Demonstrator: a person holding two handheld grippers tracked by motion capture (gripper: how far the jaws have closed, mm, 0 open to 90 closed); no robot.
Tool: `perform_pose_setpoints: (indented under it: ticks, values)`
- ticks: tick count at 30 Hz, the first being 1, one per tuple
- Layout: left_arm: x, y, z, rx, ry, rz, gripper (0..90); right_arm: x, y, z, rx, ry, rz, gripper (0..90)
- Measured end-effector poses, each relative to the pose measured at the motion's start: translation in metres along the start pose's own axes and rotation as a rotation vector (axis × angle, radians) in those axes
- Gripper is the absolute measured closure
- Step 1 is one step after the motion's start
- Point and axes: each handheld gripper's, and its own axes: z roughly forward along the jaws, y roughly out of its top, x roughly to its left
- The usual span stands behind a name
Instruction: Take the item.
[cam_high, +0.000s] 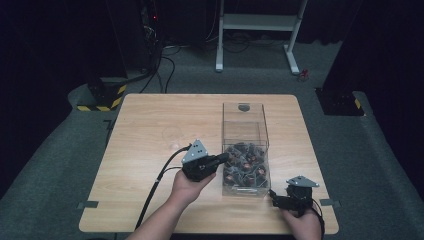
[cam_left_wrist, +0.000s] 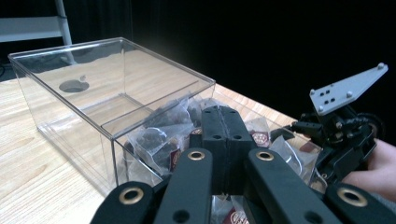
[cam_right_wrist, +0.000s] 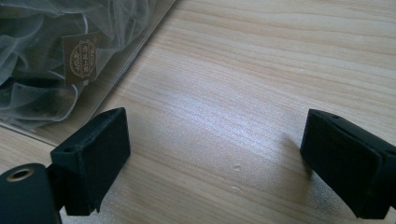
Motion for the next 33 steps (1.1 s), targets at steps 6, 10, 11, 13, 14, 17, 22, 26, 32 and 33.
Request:
perform_pose_setpoints:
  ticks: [6,10,11,13,14,17,22,26,32,33]
  values:
    - [0.001,0.004,-0.002,-0.013,0.001,0.003,90.0,0.000,0.000,0.000,0.000,0.000,0.000,8.2]
    - [0.002,0.006,-0.003,-0.016,0.005,0.002,90.0,0.000,0.000,0.000,0.000,0.000,0.000,8.2]
    - [0.003,0.006,-0.003,-0.018,0.006,0.000,90.0,0.000,0.000,0.000,0.000,0.000,0.000,8.2]
    - [0.003,0.006,-0.003,-0.020,0.006,0.001,90.0,0.000,0.000,0.000,0.000,0.000,0.000,8.2]
    - [0.002,0.006,-0.004,-0.021,0.005,0.000,90.0,0.000,0.000,0.000,0.000,0.000,0.000,8.2]
    - [0.003,0.006,-0.004,-0.021,0.006,0.001,90.0,0.000,0.000,0.000,0.000,0.000,0.000,8.2]
    - [0.005,0.005,-0.007,-0.021,0.012,0.000,90.0,0.000,0.000,0.000,0.000,0.000,0.000,8.2]
    - [0.008,0.003,-0.011,-0.024,0.021,-0.010,90.0,0.000,0.000,0.000,0.000,0.001,-0.001,8.2]
    - [0.015,0.000,-0.019,-0.026,0.038,-0.021,90.0,0.000,0.000,0.000,0.000,0.001,-0.001,8.4]
    - [0.017,-0.001,-0.021,-0.029,0.041,-0.023,90.0,0.000,0.000,0.000,0.000,0.002,0.000,8.4]
